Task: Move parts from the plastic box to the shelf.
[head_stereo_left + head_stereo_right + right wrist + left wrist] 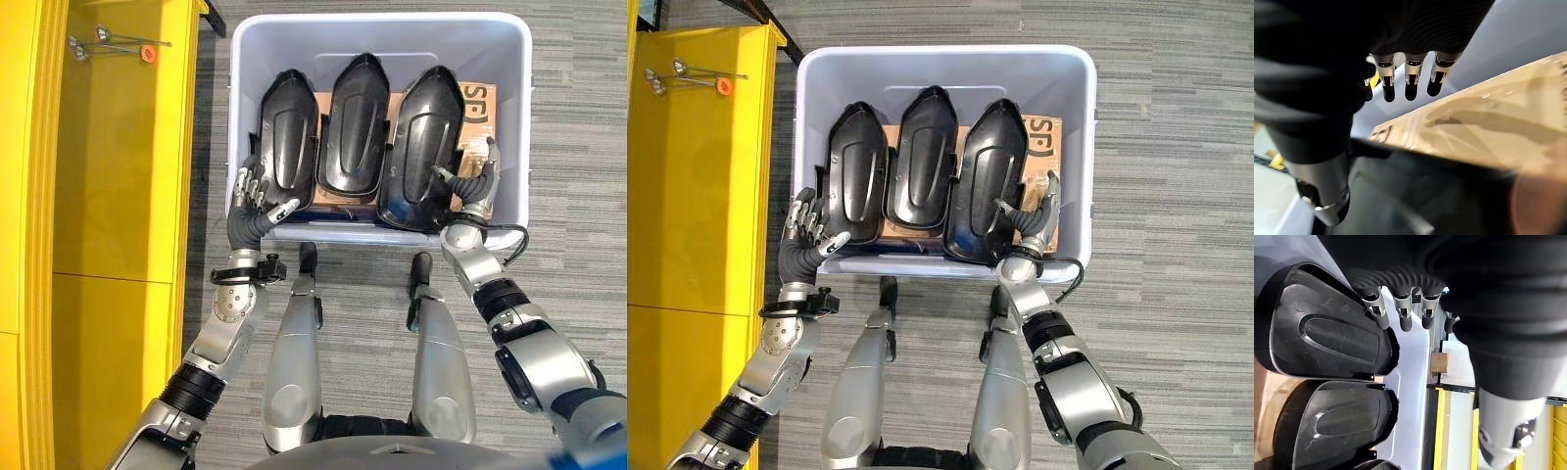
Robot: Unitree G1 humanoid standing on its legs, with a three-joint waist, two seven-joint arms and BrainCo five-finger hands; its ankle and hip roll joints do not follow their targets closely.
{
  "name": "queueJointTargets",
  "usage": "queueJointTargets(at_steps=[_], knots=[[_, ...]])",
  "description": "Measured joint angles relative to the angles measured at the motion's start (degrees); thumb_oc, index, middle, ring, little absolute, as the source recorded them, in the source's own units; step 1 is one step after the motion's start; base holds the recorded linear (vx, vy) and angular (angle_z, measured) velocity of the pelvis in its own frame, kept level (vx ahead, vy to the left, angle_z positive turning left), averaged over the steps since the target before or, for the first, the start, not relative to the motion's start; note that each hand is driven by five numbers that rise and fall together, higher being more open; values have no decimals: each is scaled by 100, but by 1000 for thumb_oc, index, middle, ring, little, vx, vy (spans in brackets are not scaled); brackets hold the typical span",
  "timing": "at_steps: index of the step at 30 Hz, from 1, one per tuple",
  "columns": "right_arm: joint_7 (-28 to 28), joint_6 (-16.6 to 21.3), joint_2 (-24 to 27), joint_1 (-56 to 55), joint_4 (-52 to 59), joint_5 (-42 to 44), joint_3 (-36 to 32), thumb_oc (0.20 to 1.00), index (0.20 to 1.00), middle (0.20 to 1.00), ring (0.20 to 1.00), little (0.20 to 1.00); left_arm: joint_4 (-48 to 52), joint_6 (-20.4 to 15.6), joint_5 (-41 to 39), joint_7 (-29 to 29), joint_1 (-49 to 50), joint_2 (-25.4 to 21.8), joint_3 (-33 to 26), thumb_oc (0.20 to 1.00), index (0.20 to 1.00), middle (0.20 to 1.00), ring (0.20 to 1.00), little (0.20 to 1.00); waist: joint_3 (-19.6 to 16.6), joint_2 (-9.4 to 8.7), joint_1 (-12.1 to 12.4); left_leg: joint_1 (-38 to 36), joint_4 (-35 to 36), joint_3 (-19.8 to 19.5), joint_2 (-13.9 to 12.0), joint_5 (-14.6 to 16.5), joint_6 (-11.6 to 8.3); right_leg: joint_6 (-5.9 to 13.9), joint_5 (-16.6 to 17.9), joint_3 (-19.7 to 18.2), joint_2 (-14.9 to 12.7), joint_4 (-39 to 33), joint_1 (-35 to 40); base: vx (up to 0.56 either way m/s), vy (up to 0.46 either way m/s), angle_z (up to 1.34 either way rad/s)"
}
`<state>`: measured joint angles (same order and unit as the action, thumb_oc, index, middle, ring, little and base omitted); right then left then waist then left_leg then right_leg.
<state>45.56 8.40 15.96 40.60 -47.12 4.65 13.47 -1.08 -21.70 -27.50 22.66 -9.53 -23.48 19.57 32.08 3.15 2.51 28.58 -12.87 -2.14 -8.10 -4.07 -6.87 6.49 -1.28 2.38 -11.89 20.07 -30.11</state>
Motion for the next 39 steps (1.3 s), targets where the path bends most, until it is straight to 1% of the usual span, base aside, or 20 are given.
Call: queueJointTargets(at_steps=[9,12,16,20,22,23,24,27,28,30,32,33,34,37,39], knots=[[72,9,-90,24,-177,104,31,1000,1000,1000,1000,1000,0,1,0,20,-5,1,42,1000,1000,1000,1000,1000,-2,6,17,70,-37,10,25,15,21,4,7,-9,-24,-8,-75,5,1,0],[136,104,-166,75,-227,139,92,1000,1000,1000,1000,1000,0,2,0,20,-19,1,60,1000,1000,1000,1000,1000,-7,10,-1,184,-87,-3,24,19,21,4,8,-7,-22,12,-159,12,-1,1],[188,91,-155,113,-265,144,159,1000,1000,1000,1000,1000,0,1,0,28,-28,1,68,1000,1000,1000,1000,1000,-8,11,19,249,-162,-17,26,33,12,4,9,1,-25,42,-171,18,-5,3],[210,75,-155,261,-545,128,281,1000,1000,1000,1000,1000,0,1,0,42,-29,2,71,1000,1000,1000,1000,1000,-10,12,17,261,-192,-59,25,54,23,3,7,8,-22,45,-176,0,0,0],[245,79,-136,490,-1033,74,306,1000,1000,1000,1000,1000,1,1,0,55,-37,1,74,1000,1000,1000,1000,1000,-26,33,25,342,-241,-122,29,72,6,3,6,49,-21,60,-197,19,-3,8],[250,78,-130,514,-1060,75,294,1000,1000,1000,1000,1000,1,1,1,55,-37,0,73,1000,1000,1000,1000,1000,-26,34,28,357,-246,-131,31,80,-5,3,7,57,-22,64,-205,19,8,13],[330,90,-143,808,-1612,73,296,1000,1000,1000,1000,1000,1,1,-2,70,-46,-2,77,1000,1000,1000,1000,1000,-31,38,51,440,-312,-168,46,83,-12,1,8,92,-32,90,-252,20,9,9],[383,71,-110,1039,-2058,80,308,1000,1000,1000,1000,1000,1,4,-2,111,-67,-8,119,1000,1000,1000,1000,1000,-35,39,148,461,-332,-187,76,84,-11,7,7,90,-61,111,-266,9,-1,4],[384,41,-106,1187,-2434,80,425,1000,1000,1000,1000,1000,1,4,-3,112,-66,-8,125,1000,1000,1000,1000,1000,-46,51,164,467,-334,-213,103,84,-10,16,4,93,-82,125,-263,14,-1,6],[380,-106,-49,1277,-2569,80,510,1000,1000,1000,1000,1000,1,4,-5,107,-66,-15,124,1000,1000,1000,1000,1000,-65,59,199,483,-341,-222,131,84,-10,24,-1,98,-111,134,-264,17,5,7],[378,-153,33,1327,-2736,69,543,1000,1000,1000,1000,1000,2,5,-5,96,-71,-12,135,1000,1000,1000,1000,1000,-126,135,236,550,-369,-292,173,84,-9,27,0,152,-149,137,-273,11,3,15],[375,-241,92,1295,-2841,63,575,1000,1000,1000,1000,1000,2,5,-7,91,-54,-11,137,1000,1000,1000,1000,1000,-265,181,294,618,-374,-331,206,83,-9,28,0,180,-180,148,-317,18,4,18],[355,-309,99,1295,-2918,63,591,200,200,200,200,200,2,5,-7,91,-36,-12,155,1000,1000,1000,1000,1000,-362,204,328,652,-384,-329,216,82,-6,29,1,180,-190,156,-344,18,12,13],[284,-458,135,1121,-3039,-48,648,200,200,200,200,200,1,7,-2,20,20,-5,191,1000,1000,1000,1000,1000,-549,243,378,655,-437,-336,248,79,-3,63,-21,186,-223,204,-327,10,11,4],[179,-465,293,1096,-2999,-86,648,200,200,200,200,200,1,8,-2,19,24,-3,192,1000,1000,1000,1000,1000,-558,243,372,646,-464,-336,250,77,1,63,-21,186,-224,204,-304,0,0,0]])
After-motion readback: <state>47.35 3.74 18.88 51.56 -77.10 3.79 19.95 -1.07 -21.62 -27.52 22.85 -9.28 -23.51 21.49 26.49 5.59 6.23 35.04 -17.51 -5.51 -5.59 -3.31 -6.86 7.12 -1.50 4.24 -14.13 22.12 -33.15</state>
